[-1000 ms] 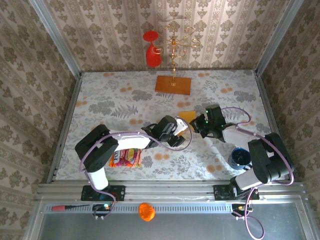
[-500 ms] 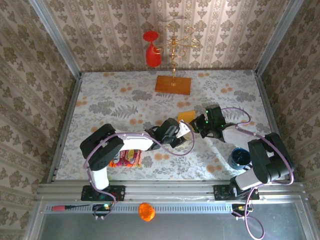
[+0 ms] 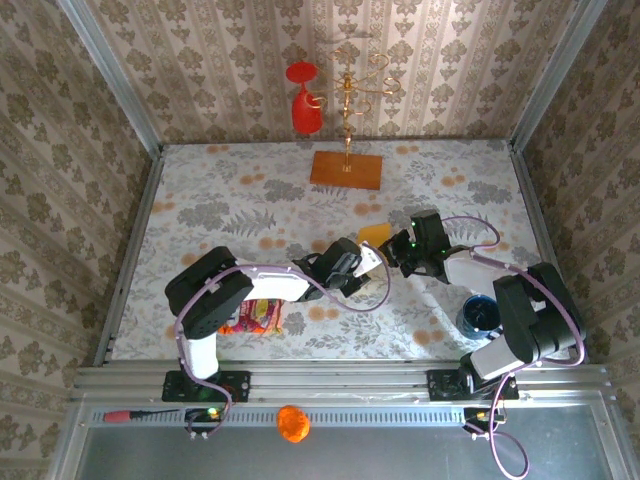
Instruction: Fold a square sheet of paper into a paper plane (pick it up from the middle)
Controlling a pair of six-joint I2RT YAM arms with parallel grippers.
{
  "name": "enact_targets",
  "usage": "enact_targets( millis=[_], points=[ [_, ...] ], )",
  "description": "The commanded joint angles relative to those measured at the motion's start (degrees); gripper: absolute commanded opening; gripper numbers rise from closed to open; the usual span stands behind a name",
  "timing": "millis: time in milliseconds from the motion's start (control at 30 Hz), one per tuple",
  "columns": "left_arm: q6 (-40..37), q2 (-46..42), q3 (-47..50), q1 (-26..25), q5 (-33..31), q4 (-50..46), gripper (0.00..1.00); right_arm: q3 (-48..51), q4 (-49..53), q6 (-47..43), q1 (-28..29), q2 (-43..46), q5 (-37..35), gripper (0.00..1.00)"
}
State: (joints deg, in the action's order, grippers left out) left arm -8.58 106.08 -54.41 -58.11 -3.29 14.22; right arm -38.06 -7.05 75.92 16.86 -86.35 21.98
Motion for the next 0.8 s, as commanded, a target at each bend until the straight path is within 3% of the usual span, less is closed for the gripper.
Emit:
enact_targets(
  millis=[0, 300, 467, 567, 767],
  points=[
    [1.2, 0.5, -1.6, -0.3, -0.4, -0.6, 0.34, -0.7, 1.0, 0.6, -0.1, -1.2, 2.1, 0.03],
    [2.0, 1.1, -2.2, -0.2, -0.1, -0.5, 0.35, -0.2, 0.6, 0.9, -0.1, -1.6, 2.7, 0.03],
    [2.1, 1.1, -2.3, -0.1, 0.2, -0.6, 0.28, -0.3, 0.5, 0.9, -0.1, -2.1, 3.1, 0.04],
    [2.4, 1.1, -2.1, 0.1, 0.8, -0.9, 0.24, 0.0, 1.0, 0.6, -0.3, -1.9, 2.8, 0.12],
    [5.5, 0.6, 0.3, 1.5, 4.3, 1.4, 0.20, 1.2, 1.7, -0.4, -3.3, -0.1, 2.4, 0.38]
  ],
)
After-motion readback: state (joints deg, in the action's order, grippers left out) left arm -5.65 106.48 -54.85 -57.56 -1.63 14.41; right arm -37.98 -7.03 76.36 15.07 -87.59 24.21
